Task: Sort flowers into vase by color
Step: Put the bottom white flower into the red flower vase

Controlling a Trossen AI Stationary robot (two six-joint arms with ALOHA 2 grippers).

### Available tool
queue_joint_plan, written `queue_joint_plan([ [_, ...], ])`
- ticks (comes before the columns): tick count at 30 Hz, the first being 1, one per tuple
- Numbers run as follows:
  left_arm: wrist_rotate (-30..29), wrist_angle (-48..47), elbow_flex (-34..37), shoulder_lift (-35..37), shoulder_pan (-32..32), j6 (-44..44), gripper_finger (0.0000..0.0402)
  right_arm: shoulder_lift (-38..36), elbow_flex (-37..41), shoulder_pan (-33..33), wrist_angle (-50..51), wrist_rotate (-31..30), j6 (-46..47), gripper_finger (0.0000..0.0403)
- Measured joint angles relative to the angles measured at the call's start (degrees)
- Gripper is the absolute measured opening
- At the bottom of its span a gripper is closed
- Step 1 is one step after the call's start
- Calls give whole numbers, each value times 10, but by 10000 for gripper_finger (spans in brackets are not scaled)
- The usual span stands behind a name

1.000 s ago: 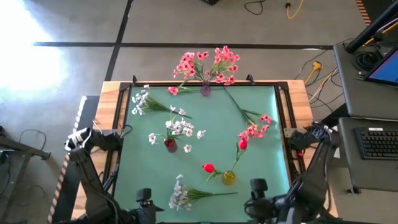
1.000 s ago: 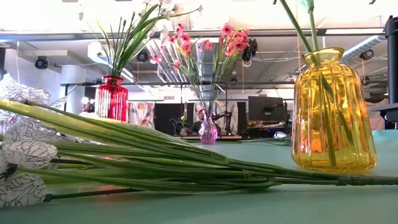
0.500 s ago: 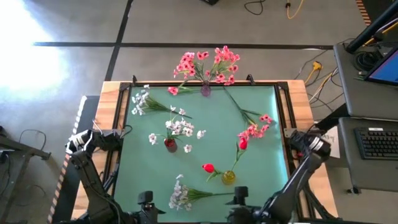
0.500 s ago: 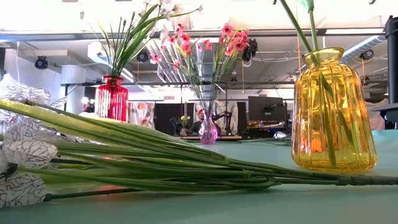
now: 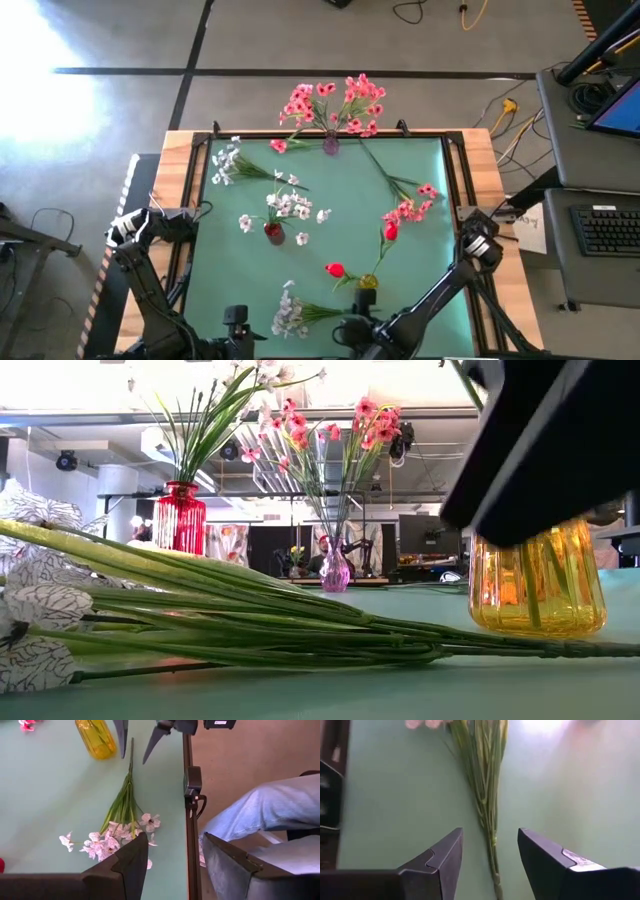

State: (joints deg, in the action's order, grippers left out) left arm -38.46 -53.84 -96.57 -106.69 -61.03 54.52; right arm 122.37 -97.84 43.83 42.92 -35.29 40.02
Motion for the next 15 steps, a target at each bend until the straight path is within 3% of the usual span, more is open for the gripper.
queue_joint_plan([
  [15,-6,-6,0,0,11,-14,173,17,0,-21,-7,20,-4,205],
])
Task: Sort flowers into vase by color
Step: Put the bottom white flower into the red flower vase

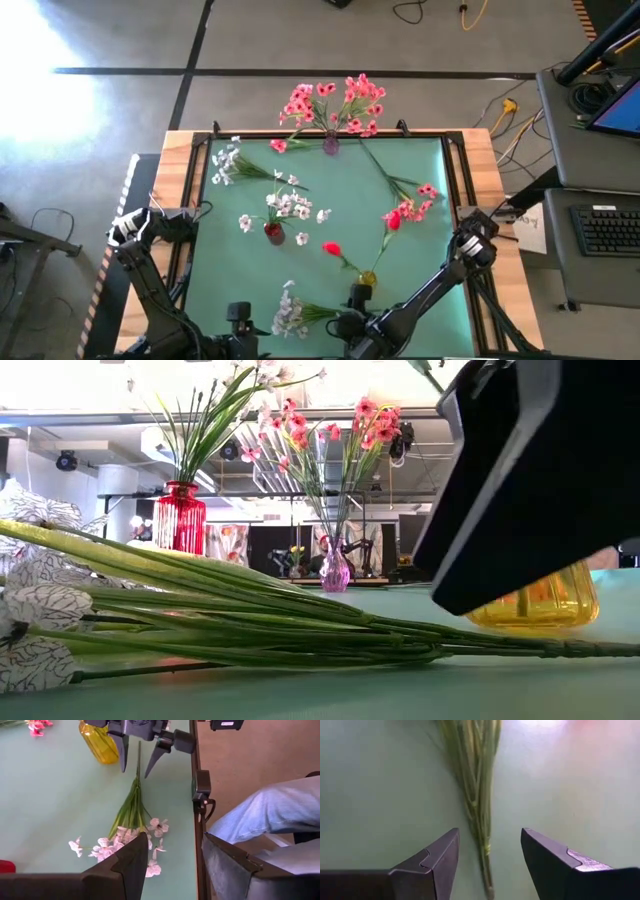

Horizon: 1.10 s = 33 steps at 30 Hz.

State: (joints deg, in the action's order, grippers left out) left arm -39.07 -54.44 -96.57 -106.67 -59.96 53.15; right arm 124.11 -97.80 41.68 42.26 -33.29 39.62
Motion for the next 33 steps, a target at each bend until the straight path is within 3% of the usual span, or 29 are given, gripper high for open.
queue_joint_plan([
  [33,4,-20,0,0,2,-1,173,1,16,28,-44,7,0,206],
])
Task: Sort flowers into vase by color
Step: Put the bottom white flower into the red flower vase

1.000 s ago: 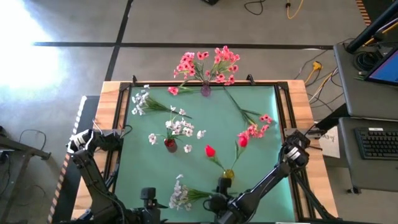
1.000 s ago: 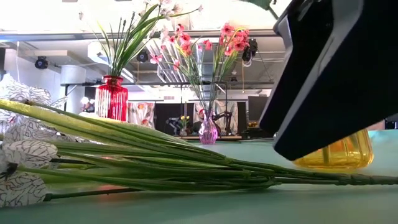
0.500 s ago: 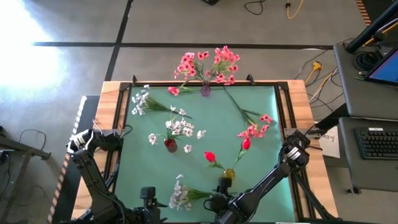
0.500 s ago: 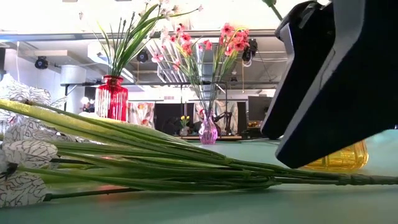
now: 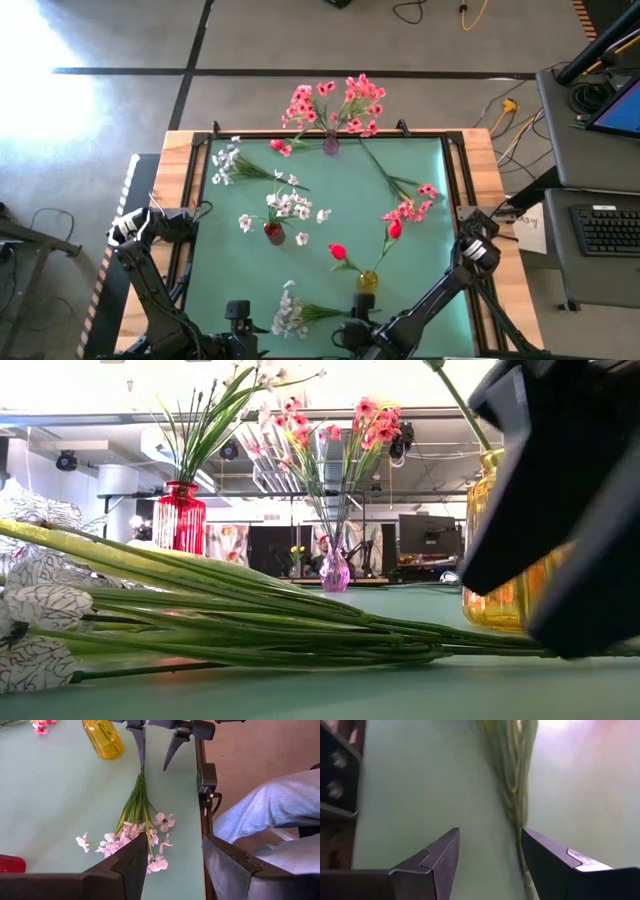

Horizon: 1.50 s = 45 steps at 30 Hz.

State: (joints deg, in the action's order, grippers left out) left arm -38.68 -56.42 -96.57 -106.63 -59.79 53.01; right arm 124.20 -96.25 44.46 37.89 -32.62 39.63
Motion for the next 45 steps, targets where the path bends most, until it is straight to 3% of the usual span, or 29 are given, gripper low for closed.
queue_joint_plan([
  [6,2,0,0,0,0,2,173,0,3,37,15,-17,36,206],
  [14,3,0,0,0,0,2,173,0,54,93,49,-104,145,206],
  [20,3,0,0,0,1,2,173,0,87,100,33,-155,193,206],
  [26,3,1,0,0,4,2,173,0,89,89,-39,-166,130,206],
  [34,3,1,0,0,6,2,173,-1,89,69,-166,-135,21,205],
  [45,3,1,0,0,7,3,173,-30,112,69,-169,-104,-58,205],
])
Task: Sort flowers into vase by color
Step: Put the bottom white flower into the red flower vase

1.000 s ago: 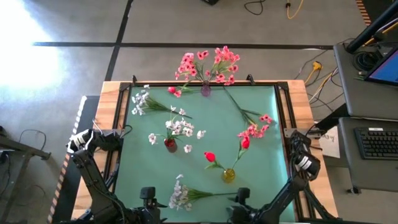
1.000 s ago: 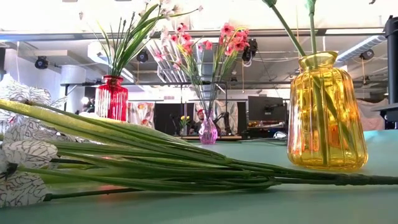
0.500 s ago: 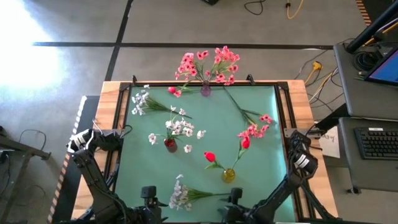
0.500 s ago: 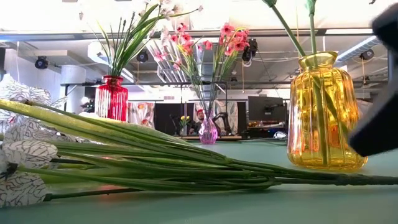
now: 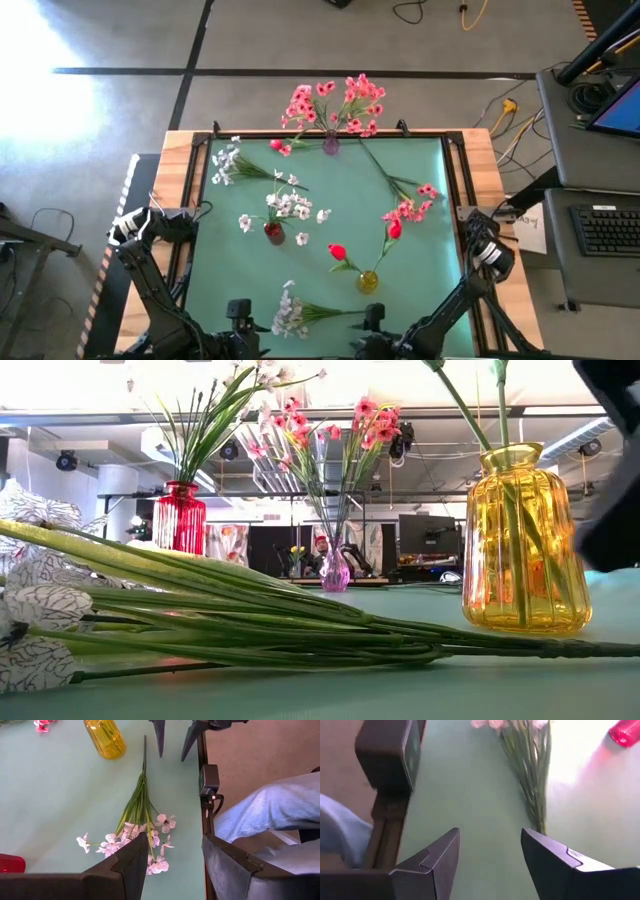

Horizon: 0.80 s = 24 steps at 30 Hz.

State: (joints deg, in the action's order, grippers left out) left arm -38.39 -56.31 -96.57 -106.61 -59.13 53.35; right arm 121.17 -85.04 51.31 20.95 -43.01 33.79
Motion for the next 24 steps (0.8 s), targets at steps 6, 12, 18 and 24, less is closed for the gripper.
queue_joint_plan([
  [6,0,0,0,0,0,14,173,-89,110,24,-15,9,40,205],
  [12,0,0,0,0,2,14,173,-154,244,39,-163,-20,66,205],
  [18,-1,1,0,0,4,15,173,-144,330,17,-340,-22,55,205],
  [24,-1,-2,0,0,4,14,173,-128,342,10,-375,-36,47,205],
])
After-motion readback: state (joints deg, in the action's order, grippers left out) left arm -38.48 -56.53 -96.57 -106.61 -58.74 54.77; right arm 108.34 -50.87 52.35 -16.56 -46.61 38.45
